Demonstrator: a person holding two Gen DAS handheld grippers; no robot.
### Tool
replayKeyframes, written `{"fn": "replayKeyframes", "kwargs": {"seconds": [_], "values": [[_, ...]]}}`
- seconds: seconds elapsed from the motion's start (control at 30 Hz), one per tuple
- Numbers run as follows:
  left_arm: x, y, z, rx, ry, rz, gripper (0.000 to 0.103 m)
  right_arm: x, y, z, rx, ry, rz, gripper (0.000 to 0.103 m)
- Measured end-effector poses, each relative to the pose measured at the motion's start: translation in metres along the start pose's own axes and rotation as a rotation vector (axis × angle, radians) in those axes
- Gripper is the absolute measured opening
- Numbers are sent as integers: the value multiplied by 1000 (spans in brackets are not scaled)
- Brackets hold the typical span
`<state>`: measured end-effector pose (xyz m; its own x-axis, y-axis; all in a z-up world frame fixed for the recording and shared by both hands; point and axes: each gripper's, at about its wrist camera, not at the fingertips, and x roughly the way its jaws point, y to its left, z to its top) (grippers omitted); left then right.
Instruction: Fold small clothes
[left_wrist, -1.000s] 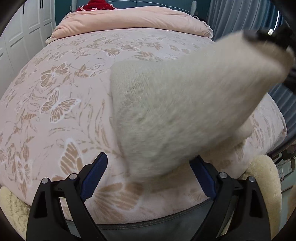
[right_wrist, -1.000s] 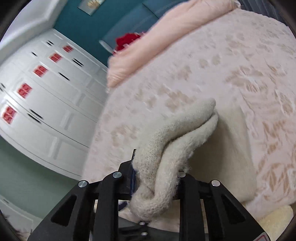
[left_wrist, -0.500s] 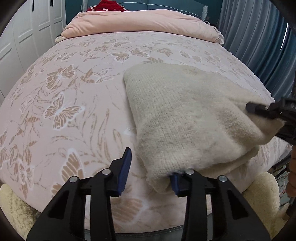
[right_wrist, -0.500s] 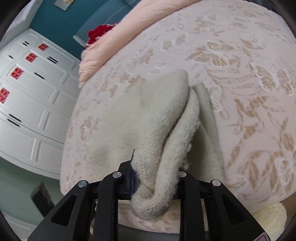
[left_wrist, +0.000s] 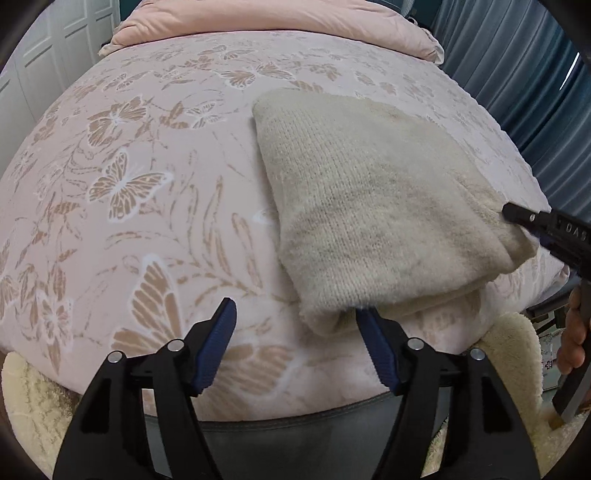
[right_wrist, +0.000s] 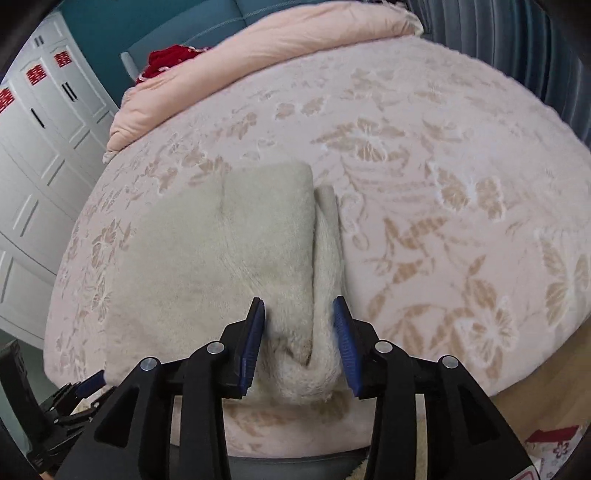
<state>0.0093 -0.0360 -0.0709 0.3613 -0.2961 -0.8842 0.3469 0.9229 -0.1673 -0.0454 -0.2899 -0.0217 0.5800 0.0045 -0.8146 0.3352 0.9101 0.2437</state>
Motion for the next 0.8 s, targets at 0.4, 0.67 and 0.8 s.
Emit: {"fn": "replayKeyframes", "kwargs": {"seconds": [0.4, 0.67, 0.8], "values": [[-51, 51, -2, -124, -81, 57, 86, 95, 134, -31, -232, 360, 341, 0], [-44, 71, -9, -164, -60, 71, 88, 48, 131, -41, -222, 260, 389, 0], [-43, 67, -9, -165, -58, 72, 88, 97, 145, -70, -326, 419, 285, 0]]}}
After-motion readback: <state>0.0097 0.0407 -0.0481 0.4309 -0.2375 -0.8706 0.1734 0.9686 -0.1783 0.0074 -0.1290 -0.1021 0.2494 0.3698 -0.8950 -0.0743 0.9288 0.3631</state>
